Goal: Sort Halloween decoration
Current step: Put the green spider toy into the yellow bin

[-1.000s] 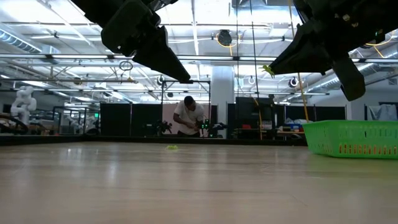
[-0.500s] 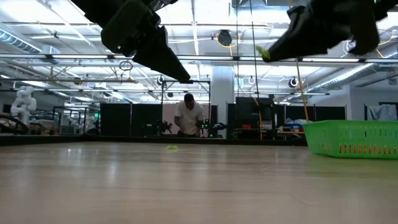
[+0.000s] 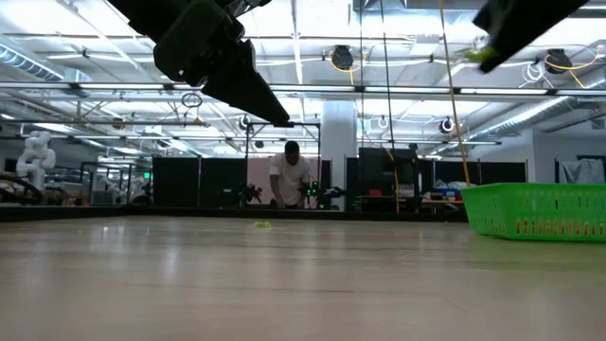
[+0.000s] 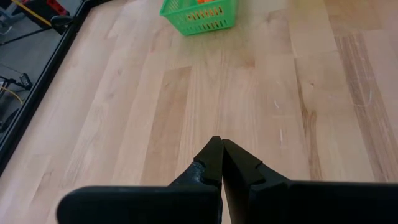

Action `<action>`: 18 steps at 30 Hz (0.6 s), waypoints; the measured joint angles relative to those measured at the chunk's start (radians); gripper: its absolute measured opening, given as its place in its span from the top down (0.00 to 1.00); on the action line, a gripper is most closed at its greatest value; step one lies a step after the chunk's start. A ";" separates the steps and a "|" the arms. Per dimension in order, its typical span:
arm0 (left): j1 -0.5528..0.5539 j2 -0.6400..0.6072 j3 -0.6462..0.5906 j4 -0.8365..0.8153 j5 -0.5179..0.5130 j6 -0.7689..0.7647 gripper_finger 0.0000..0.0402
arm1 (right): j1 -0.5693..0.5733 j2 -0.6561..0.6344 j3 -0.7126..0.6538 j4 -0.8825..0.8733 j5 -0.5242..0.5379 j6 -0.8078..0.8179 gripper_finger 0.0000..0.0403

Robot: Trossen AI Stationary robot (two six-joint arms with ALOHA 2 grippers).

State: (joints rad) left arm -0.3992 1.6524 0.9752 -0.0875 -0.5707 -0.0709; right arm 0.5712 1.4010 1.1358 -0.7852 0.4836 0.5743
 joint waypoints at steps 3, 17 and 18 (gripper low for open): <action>0.000 0.000 0.000 0.000 0.000 0.000 0.98 | 0.022 0.000 0.045 -0.108 -0.126 0.092 1.00; 0.000 0.000 0.000 0.002 0.000 0.000 0.98 | 0.183 0.000 0.111 -0.393 -0.485 0.565 1.00; 0.000 0.000 0.000 0.002 0.000 0.000 0.98 | 0.191 0.000 0.111 -0.401 -0.485 0.582 1.00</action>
State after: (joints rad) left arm -0.3992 1.6525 0.9752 -0.0860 -0.5709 -0.0708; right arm 0.7623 1.4006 1.2472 -1.1861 -0.0010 1.1559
